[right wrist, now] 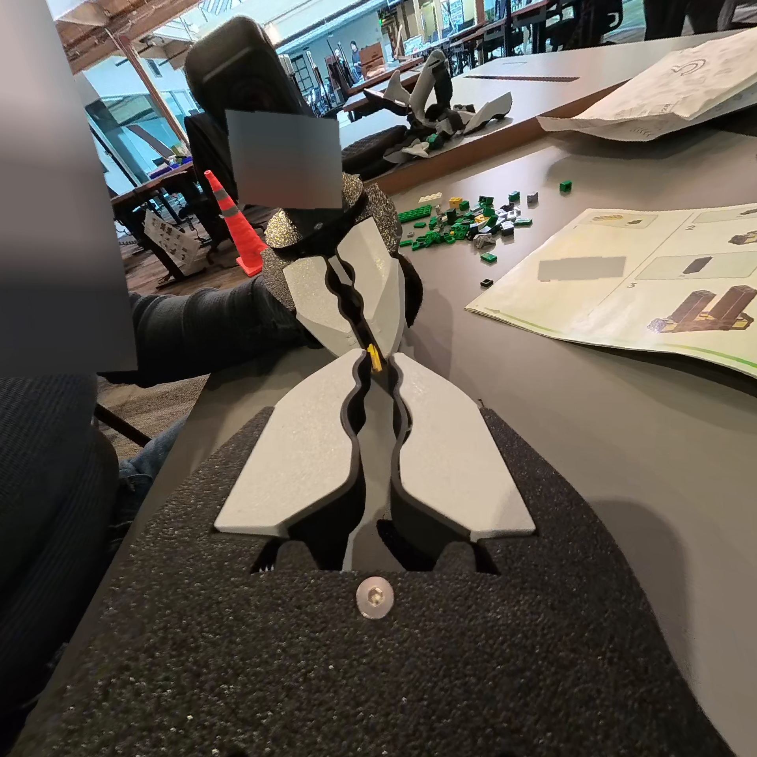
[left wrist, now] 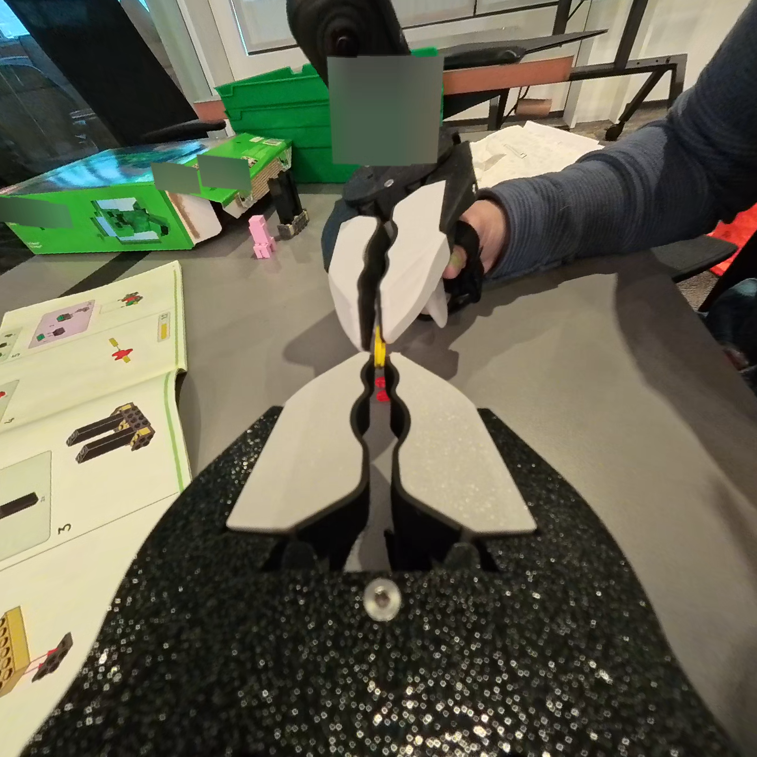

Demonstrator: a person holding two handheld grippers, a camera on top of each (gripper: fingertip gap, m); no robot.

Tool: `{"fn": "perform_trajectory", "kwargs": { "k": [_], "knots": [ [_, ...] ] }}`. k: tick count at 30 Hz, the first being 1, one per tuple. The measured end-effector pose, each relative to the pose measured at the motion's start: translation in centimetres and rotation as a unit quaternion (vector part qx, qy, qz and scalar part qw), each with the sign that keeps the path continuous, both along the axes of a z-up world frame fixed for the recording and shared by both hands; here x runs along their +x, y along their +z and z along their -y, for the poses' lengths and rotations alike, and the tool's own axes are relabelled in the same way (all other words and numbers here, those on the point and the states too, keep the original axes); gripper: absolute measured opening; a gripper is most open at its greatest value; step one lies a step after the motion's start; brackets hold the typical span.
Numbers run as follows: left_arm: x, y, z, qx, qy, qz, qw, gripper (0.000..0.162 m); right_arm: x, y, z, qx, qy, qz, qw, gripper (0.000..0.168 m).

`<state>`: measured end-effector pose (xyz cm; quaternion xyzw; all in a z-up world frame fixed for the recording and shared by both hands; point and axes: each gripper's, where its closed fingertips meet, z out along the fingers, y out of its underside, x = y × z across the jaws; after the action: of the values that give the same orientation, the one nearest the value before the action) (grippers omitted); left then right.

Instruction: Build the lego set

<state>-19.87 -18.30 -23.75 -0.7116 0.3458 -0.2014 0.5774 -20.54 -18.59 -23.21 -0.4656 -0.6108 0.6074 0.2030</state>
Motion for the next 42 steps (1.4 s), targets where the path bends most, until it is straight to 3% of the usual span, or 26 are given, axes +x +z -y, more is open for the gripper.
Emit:
{"fn": "perform_trajectory", "kwargs": {
  "k": [3,7,39,42],
  "knots": [
    [-0.09,0.08,-0.04,0.001,0.002,0.003,1.000,0.004,0.07,-0.10,0.15,-0.007,0.008,0.006,1.000,0.013],
    [-0.09,0.13,-0.02,0.001,0.001,0.005,1.000,0.004,0.11,-0.06,0.20,-0.006,0.010,0.004,1.000,0.005],
    [0.05,0.06,-0.04,0.002,-0.003,0.002,1.000,0.004,0.28,0.00,0.33,-0.006,0.016,0.000,1.000,0.004],
    [-0.29,0.35,-0.01,0.017,0.007,0.003,1.000,0.004,0.47,0.40,0.34,-0.007,0.023,-0.014,1.000,0.011]
  ]
}}
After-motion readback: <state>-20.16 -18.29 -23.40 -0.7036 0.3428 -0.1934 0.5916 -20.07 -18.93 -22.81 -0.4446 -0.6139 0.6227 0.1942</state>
